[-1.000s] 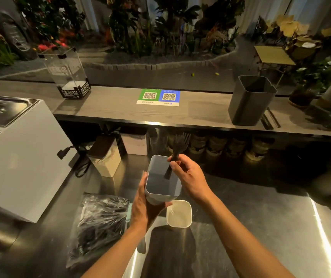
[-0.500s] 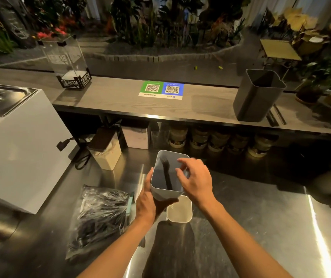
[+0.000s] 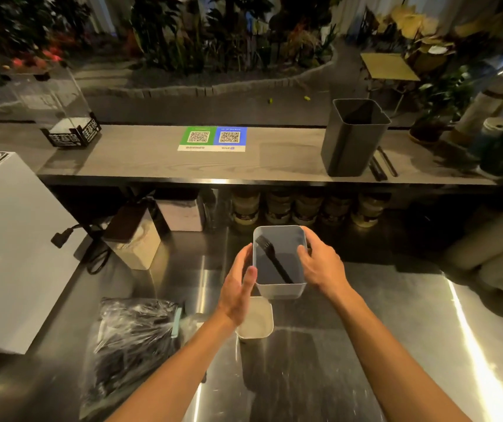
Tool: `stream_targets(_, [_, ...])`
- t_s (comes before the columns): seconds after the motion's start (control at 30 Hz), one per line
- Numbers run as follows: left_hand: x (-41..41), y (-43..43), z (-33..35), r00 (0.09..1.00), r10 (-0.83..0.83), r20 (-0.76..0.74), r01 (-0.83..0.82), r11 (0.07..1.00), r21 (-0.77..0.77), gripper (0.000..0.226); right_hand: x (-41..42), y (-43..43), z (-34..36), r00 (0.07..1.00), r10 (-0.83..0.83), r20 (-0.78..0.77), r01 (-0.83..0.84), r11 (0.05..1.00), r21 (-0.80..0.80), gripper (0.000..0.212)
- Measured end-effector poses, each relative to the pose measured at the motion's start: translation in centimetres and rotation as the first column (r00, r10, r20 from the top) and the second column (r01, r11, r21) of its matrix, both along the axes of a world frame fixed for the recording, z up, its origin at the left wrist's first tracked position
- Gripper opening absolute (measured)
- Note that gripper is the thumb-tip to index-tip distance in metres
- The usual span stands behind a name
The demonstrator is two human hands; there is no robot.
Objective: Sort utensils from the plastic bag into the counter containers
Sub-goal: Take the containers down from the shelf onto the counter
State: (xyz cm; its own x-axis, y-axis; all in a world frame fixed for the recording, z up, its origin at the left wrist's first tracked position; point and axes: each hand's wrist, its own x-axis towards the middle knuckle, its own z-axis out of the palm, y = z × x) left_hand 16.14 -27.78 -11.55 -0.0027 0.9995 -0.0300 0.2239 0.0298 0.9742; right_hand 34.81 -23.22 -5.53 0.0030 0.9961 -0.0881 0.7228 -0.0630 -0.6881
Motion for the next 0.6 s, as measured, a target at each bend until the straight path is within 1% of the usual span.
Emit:
stream_targets(0.07, [1.1, 0.9, 0.7, 0.999, -0.023, -0.025, 0.022, 0.999, -0.04, 0.073, 1.5, 0.1, -0.4, 0.999, 0.009, 0.044, -0.008, 1.0, -0.02, 0.043])
stream_targets(0.13, [2.2, 1.6, 0.9, 0.995, -0.042, -0.085, 0.035, 0.997, -0.075, 0.062, 2.9, 0.0, -1.2, 1.0, -0.008, 0.02, 0.009, 0.999, -0.047, 0.042])
stream_targets(0.17, [2.7, 1.8, 0.9, 0.992, -0.056, -0.114, 0.046, 0.995, -0.089, 0.06, 3.5, -0.2, -1.8, 1.0, -0.018, -0.003, 0.018, 0.998, -0.065, 0.041])
stream_targets(0.27, [4.4, 1.9, 0.4, 0.977, -0.136, -0.162, 0.114, 0.983, -0.143, 0.062, 5.2, -0.7, -3.7, 0.998, -0.03, -0.046, 0.026, 0.995, -0.097, 0.037])
stream_targets(0.37, [5.5, 1.5, -0.8, 0.947, -0.193, -0.257, 0.148, 0.972, -0.183, 0.069, 6.1, -1.3, -5.6, 0.996, -0.043, -0.076, 0.034, 0.992, -0.126, 0.035])
stream_targets(0.43, [6.1, 1.4, -1.8, 0.927, -0.216, -0.307, 0.155, 0.965, -0.212, 0.073, 6.6, -1.7, -6.9, 0.996, -0.042, -0.082, 0.029, 0.987, -0.161, 0.036])
stream_targets(0.6, [7.4, 0.9, -3.9, 0.905, -0.237, -0.354, 0.132, 0.946, -0.297, 0.072, 7.2, -2.7, -9.6, 0.996, -0.047, -0.076, 0.026, 0.966, -0.256, 0.038])
